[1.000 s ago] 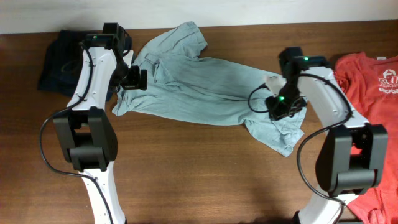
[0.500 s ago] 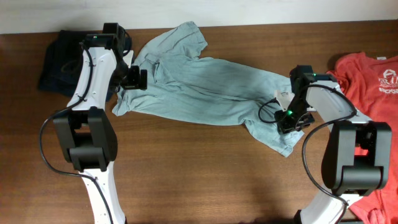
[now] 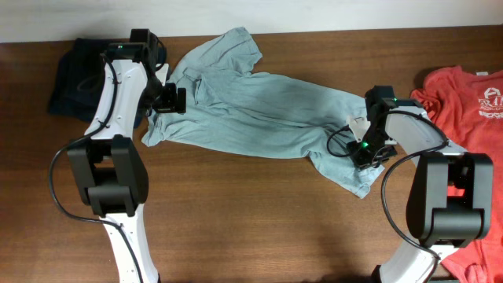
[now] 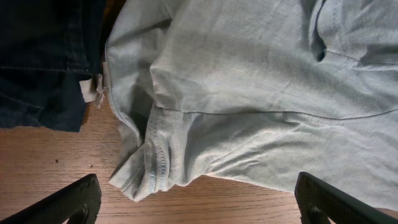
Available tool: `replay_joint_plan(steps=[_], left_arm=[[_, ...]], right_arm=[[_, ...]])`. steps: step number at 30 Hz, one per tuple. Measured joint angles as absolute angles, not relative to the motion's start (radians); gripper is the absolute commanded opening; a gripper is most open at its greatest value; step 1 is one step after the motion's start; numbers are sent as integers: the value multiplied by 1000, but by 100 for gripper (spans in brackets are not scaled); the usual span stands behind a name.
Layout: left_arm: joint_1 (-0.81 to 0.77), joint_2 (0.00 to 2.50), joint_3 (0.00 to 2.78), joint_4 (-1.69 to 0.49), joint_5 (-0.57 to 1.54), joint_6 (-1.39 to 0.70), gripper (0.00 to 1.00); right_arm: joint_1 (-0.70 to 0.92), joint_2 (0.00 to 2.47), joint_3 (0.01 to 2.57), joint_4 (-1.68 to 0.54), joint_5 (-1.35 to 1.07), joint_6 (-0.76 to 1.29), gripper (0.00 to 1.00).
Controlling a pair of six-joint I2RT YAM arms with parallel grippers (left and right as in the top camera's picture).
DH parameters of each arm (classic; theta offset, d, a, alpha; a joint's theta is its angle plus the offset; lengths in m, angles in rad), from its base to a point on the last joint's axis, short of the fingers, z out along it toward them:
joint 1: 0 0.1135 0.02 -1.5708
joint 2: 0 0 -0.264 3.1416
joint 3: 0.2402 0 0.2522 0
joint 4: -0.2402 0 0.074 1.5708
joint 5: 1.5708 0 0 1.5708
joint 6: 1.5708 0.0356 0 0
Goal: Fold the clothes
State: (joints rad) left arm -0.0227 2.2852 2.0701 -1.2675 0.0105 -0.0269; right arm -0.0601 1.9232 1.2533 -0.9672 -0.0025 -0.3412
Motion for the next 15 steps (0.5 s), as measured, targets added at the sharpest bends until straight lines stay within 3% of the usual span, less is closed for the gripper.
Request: replay_joint_plan(steps=[4,15], left_arm=[[-23,2285,2070,-1267,10,-27,99],[-23,2285,2070,-1267,10,-27,99]], right_arm=[[-60,1923,1259,-987,30,-313,12],[-60,1923,1365,-1031,72,-310,11]])
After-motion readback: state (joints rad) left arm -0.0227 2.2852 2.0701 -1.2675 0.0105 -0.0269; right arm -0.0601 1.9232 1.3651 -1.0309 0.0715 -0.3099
